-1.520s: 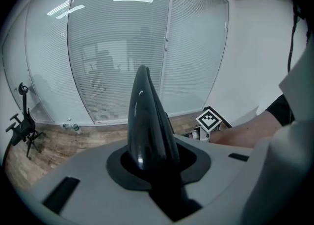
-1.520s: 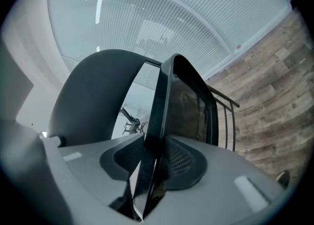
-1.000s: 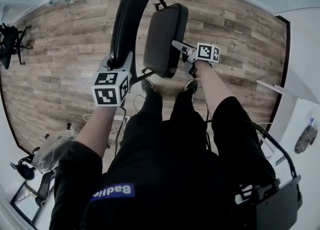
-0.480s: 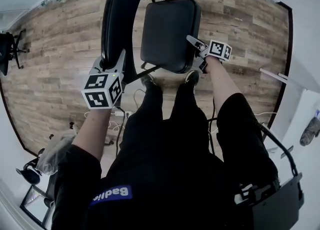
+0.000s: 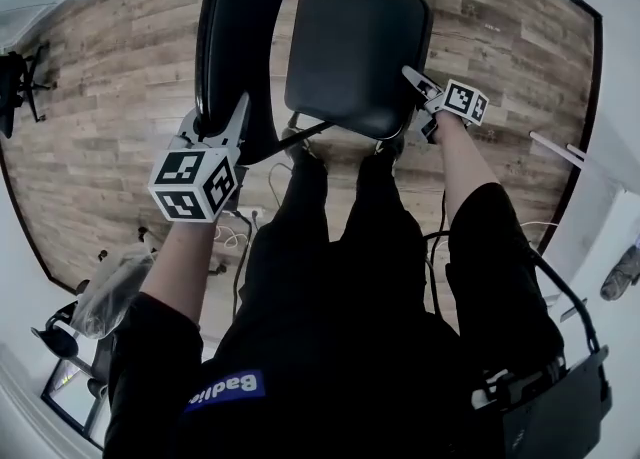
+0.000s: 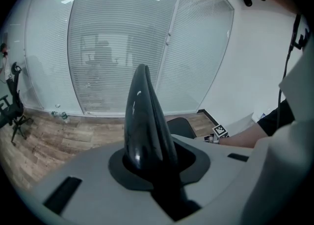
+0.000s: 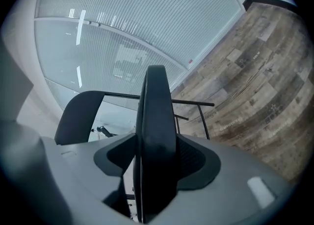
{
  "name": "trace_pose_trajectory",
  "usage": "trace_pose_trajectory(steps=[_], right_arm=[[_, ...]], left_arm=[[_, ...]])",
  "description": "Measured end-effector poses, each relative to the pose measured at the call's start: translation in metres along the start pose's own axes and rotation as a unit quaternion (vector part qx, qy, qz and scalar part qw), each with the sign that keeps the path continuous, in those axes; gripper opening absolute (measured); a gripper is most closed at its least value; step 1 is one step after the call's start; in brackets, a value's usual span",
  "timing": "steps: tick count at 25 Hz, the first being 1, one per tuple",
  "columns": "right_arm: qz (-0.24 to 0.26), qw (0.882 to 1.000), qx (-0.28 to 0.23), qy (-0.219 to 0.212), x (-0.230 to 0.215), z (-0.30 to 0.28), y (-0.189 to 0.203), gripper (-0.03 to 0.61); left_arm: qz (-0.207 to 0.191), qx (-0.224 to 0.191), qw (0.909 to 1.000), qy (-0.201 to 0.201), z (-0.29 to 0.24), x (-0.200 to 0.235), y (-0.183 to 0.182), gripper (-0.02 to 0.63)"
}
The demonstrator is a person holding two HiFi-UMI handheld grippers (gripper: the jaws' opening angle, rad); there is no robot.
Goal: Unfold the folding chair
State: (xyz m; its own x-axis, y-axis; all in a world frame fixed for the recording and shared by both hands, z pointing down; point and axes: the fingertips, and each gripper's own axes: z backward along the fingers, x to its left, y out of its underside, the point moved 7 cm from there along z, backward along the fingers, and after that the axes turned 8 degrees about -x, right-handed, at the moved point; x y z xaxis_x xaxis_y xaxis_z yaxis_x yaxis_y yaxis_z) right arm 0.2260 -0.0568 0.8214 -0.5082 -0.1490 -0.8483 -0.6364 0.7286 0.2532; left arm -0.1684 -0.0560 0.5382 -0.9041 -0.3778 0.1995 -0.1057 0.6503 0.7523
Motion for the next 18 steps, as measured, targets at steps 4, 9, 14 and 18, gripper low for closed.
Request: trace_pose_trajectory(steps=[4, 9, 14, 18], right_arm=[[0.0, 1.0, -0.007, 0.002, -0.022, 0.001, 0.0, 0.229], [0.002, 1.0, -0.024, 0.014, -0.064, 0.007, -0.005, 0.239], [-0.003, 0.999, -0.032, 0.031, -0.106, 0.017, -0.008, 0.25], [-0.009, 0.999, -0.042, 0.021, -0.129, 0.015, -0.01, 0.264]], left_arm=[[0.002, -0.002, 1.0, 0.004, -0.005, 0.0, 0.007, 0.083], [0.0, -0.005, 1.0, 0.005, -0.02, -0.014, 0.018, 0.083], [0.003, -0.001, 0.9999, 0.01, -0.036, -0.034, 0.03, 0.083], [0.002, -0.006, 1.0, 0.006, -0.044, -0.037, 0.03, 0.083]])
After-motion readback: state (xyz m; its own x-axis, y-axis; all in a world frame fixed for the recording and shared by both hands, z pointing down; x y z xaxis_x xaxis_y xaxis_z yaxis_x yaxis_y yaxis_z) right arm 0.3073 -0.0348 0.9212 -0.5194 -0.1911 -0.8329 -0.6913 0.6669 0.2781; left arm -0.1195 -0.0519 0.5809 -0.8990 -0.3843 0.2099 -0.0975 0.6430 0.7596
